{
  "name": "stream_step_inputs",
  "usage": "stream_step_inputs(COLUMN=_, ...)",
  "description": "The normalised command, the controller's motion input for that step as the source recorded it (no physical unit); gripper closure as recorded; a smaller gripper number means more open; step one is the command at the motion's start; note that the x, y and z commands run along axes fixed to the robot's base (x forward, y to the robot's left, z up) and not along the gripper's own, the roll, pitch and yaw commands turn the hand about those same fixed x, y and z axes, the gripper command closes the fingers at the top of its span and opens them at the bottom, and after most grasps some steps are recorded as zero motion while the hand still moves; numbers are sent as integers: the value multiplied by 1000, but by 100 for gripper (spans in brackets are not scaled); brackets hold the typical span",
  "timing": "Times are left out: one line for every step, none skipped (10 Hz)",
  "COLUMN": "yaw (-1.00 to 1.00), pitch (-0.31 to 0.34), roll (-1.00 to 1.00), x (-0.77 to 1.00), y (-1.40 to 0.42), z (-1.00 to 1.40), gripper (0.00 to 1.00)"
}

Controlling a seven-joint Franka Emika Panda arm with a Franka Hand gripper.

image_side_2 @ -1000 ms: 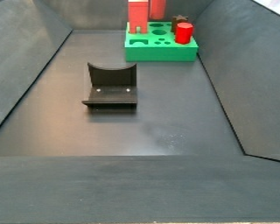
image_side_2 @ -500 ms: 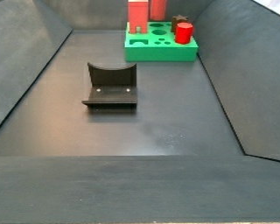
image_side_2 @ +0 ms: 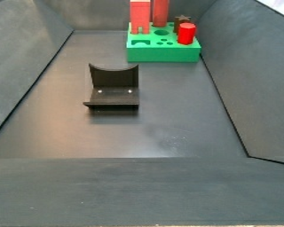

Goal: Pick up the oval object. Move up. Place the oval object on the fixture. Regrasp the oval object. Move to above the board. Insert the oval object.
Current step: Insert the oval object.

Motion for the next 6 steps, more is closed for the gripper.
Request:
stream_step_inputs(yaw=-69, pitch=0, roll=121, x=26, y=-9, z=-374, gripper=100)
stream_step_inputs(yaw=0, pitch=14, roll=83, x=229, y=0, z=-309, gripper=100)
stream_step_inputs(yaw=71, pitch=20, roll=23, x=311, y=80, z=-329, gripper=100)
stream_step_inputs(yaw=103, pitch=21, roll=0, x=334, y=109, z=-220, gripper=100)
stream_step_inputs(yaw=0, pitch=0, roll=44, x=177, y=0, z=-374, gripper=100)
stream_step_inputs(yaw=120, pitch=14, roll=420, x=223, y=-283, z=-471, gripper=100)
